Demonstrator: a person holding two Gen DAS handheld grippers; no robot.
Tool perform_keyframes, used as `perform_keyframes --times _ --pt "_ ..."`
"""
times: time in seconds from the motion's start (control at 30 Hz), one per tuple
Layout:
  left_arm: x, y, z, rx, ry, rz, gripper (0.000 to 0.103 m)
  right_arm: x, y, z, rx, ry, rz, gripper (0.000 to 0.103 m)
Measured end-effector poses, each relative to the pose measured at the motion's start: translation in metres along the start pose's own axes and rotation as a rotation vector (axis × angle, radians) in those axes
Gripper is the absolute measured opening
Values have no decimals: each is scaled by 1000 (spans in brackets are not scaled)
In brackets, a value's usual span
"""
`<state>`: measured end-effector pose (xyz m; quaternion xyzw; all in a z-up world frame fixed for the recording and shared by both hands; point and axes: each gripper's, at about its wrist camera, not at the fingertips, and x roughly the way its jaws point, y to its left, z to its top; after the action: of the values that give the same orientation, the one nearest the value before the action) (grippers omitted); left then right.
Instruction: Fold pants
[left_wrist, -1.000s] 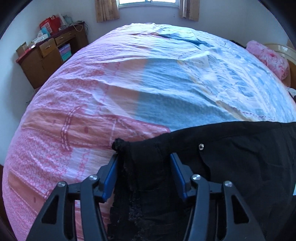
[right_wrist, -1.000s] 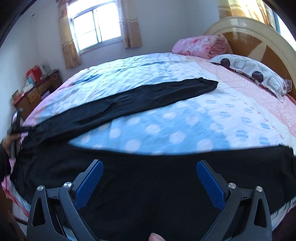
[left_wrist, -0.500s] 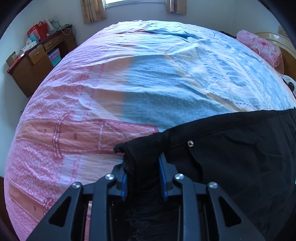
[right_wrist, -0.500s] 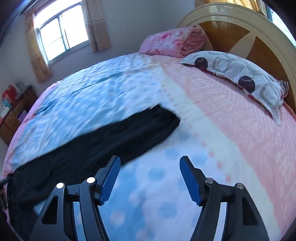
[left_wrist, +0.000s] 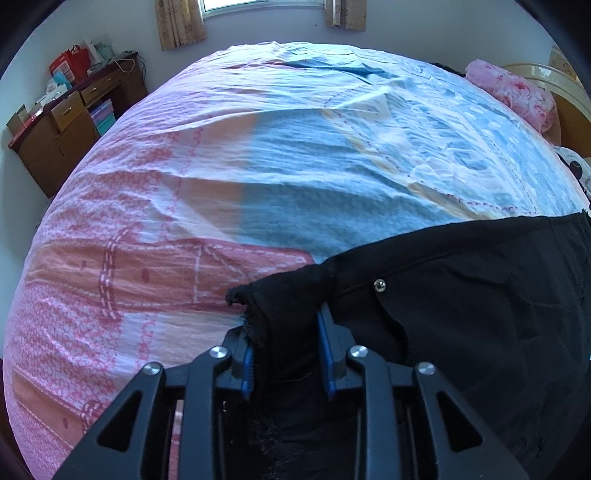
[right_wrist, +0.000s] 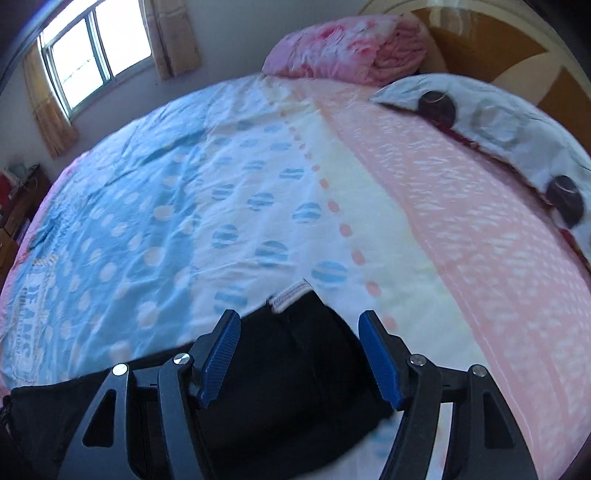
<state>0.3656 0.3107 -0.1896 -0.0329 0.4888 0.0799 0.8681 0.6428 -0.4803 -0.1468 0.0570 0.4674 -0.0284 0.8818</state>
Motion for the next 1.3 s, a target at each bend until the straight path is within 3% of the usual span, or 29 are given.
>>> perform_keyframes --times 0.13,0.17,0.23,0.27,0.3,0.37,0.47,0.8,1.07,1.3 --pt "1 0 0 -1 -10 -5 29 35 3 8 -27 67 -3 68" --pt "1 1 0 -4 -9 -9 29 42 4 8 -32 87 1 53" --pt "2 0 2 3 -4 -5 29 43 6 6 -48 78 9 34" --pt "1 -2 2 15 -1 1 28 41 7 6 -45 79 36 16" --pt "1 -4 4 25 2 6 28 38 9 5 -43 80 51 13" --pt "-2 -5 7 31 9 4 25 24 16 1 -81 61 17 11" --pt "-14 -3 8 21 -5 -1 23 -15 18 -5 -89 4 36 11" --pt "-92 10 -8 -35 -163 -85 23 -185 -14 -59 -91 -188 126 11" --pt "-148 22 -54 -59 -249 -150 23 -272 -47 -143 -95 -247 164 11" --pt "-173 33 -123 -82 -290 -217 23 -295 -82 -225 -58 -243 188 11"
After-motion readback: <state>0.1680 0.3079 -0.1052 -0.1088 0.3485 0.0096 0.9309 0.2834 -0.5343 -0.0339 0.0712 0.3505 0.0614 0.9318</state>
